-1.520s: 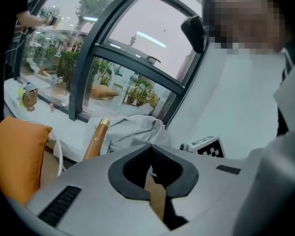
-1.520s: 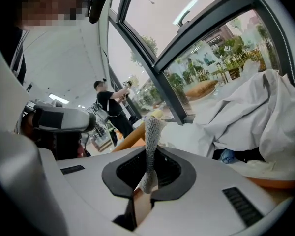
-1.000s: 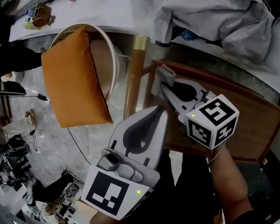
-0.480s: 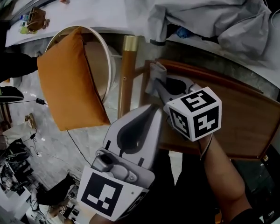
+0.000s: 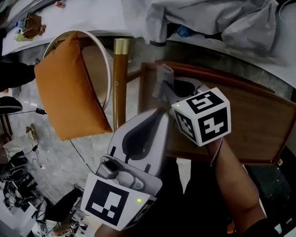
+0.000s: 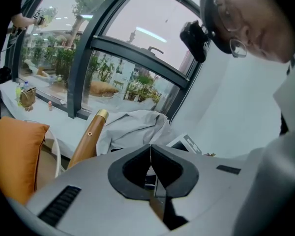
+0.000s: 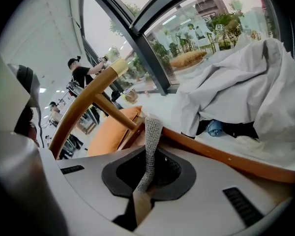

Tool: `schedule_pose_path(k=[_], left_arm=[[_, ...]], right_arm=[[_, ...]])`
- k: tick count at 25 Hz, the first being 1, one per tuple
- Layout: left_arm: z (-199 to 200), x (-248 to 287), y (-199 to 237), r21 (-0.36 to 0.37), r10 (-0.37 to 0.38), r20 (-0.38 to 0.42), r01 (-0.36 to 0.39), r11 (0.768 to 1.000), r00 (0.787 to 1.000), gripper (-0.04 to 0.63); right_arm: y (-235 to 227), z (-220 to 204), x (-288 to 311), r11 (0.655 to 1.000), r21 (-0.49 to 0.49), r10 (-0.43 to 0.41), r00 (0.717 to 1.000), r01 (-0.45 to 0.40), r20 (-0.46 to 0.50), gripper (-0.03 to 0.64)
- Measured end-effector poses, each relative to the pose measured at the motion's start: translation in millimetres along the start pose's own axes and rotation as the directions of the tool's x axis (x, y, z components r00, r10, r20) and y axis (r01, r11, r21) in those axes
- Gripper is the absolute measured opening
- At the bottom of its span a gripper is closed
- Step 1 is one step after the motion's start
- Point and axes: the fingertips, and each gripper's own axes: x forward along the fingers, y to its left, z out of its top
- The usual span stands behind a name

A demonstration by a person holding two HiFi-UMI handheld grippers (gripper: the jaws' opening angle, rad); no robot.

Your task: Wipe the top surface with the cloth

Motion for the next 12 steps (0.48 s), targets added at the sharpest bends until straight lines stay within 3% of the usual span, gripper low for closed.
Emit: schedule_pose_path(k=[12], left_arm=[[-8.5, 25.1, -24.2, 0.023, -0.036, -0.034, 0.037, 0.999, 0.999, 0.012]], right_arm=[[-33.3, -8.0, -29.2, 0.998, 0.033, -0.050, 0.999, 0.050, -0.010, 0.037]])
